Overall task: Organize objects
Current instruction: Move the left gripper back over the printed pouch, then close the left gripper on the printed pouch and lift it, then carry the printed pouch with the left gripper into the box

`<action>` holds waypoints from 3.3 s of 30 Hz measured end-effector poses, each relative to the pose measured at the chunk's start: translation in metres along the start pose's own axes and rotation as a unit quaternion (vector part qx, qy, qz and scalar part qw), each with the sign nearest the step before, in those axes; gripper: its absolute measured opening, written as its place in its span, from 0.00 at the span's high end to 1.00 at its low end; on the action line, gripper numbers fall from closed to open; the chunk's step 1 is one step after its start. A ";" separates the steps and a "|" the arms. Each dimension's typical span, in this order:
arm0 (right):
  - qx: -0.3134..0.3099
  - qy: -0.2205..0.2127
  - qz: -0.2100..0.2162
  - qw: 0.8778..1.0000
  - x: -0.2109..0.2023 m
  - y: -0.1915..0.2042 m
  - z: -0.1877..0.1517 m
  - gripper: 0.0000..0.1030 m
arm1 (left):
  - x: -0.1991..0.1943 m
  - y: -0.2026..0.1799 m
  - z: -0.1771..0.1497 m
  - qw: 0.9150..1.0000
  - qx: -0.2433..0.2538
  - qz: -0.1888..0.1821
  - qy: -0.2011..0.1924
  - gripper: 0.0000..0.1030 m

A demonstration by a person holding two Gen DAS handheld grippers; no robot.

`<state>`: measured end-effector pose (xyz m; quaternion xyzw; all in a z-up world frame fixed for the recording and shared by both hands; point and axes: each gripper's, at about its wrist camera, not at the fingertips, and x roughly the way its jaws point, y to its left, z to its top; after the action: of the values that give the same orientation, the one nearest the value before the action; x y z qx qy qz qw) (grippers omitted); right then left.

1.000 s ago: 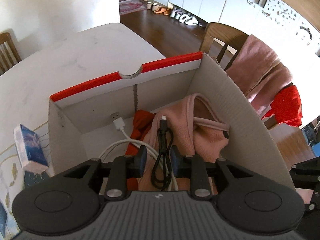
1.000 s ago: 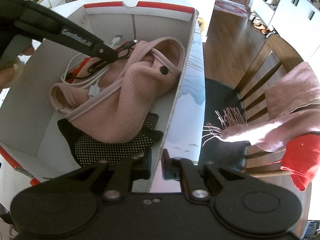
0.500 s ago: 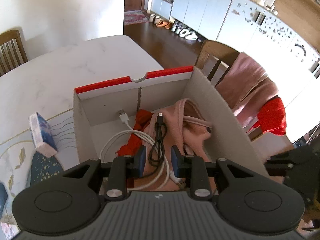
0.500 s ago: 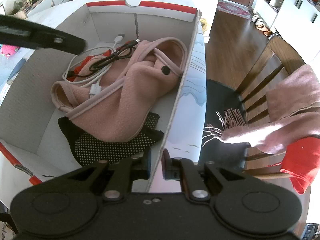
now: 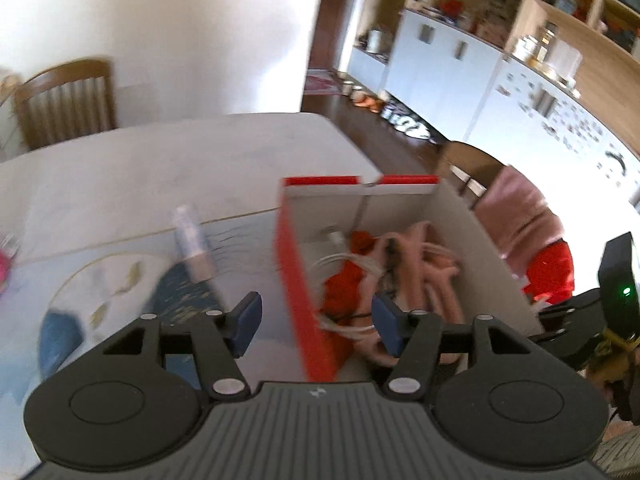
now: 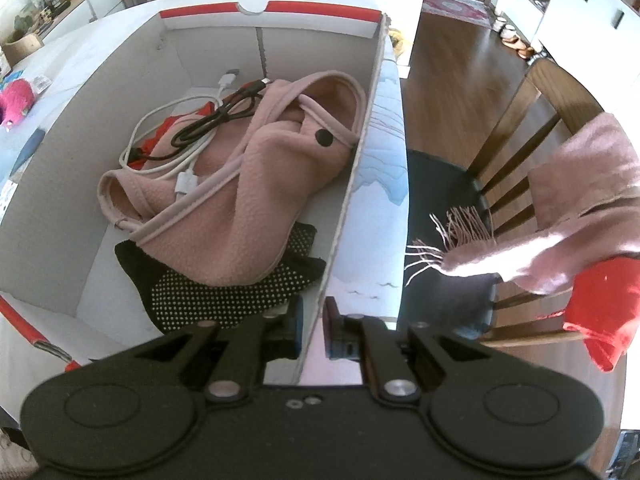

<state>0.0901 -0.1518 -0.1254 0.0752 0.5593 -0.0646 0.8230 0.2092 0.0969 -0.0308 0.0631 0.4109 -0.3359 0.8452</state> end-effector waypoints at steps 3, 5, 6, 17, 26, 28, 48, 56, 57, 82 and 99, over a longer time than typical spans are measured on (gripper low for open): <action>0.011 0.004 -0.003 1.000 0.000 0.001 0.000 0.93 | -0.009 0.027 -0.015 1.000 -0.021 0.020 0.000 0.32; 0.016 0.008 -0.007 1.000 0.000 0.002 0.000 0.93 | -0.015 0.045 -0.026 0.999 -0.030 0.033 0.005 0.31; 0.016 0.011 -0.010 1.000 0.001 0.003 -0.001 0.93 | -0.016 0.055 -0.032 0.998 -0.036 0.042 0.009 0.29; 0.021 0.027 -0.036 0.999 0.003 0.014 -0.001 0.93 | -0.021 0.146 -0.081 0.988 -0.096 0.117 0.040 0.12; 0.029 0.033 -0.050 0.998 0.002 0.019 0.002 0.92 | -0.001 0.186 -0.112 0.979 -0.119 0.149 0.072 0.00; 0.029 0.034 -0.052 0.998 0.003 0.019 0.003 0.92 | 0.004 0.191 -0.115 0.977 -0.123 0.152 0.080 0.00; 0.034 0.036 -0.058 0.997 0.003 0.020 0.003 0.91 | 0.015 0.188 -0.121 0.973 -0.111 0.187 0.081 0.40; 0.034 0.033 -0.058 0.997 0.002 0.021 0.001 0.94 | 0.010 0.185 -0.120 0.975 -0.112 0.177 0.071 0.75; 0.033 0.032 -0.059 0.997 0.002 0.021 0.000 0.95 | 0.009 0.184 -0.120 0.976 -0.112 0.176 0.069 0.79; 0.038 0.021 -0.045 0.998 -0.002 0.018 -0.004 0.96 | -0.013 0.067 -0.040 0.999 -0.014 0.018 0.022 0.80; 0.030 0.018 -0.043 0.998 -0.003 0.019 -0.005 0.95 | 0.030 -0.032 0.017 0.993 0.103 -0.052 0.032 0.80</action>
<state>0.0880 -0.1326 -0.1232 0.0774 0.5741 -0.1152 0.8069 0.2132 0.0504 -0.0360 0.1392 0.4038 -0.4174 0.8021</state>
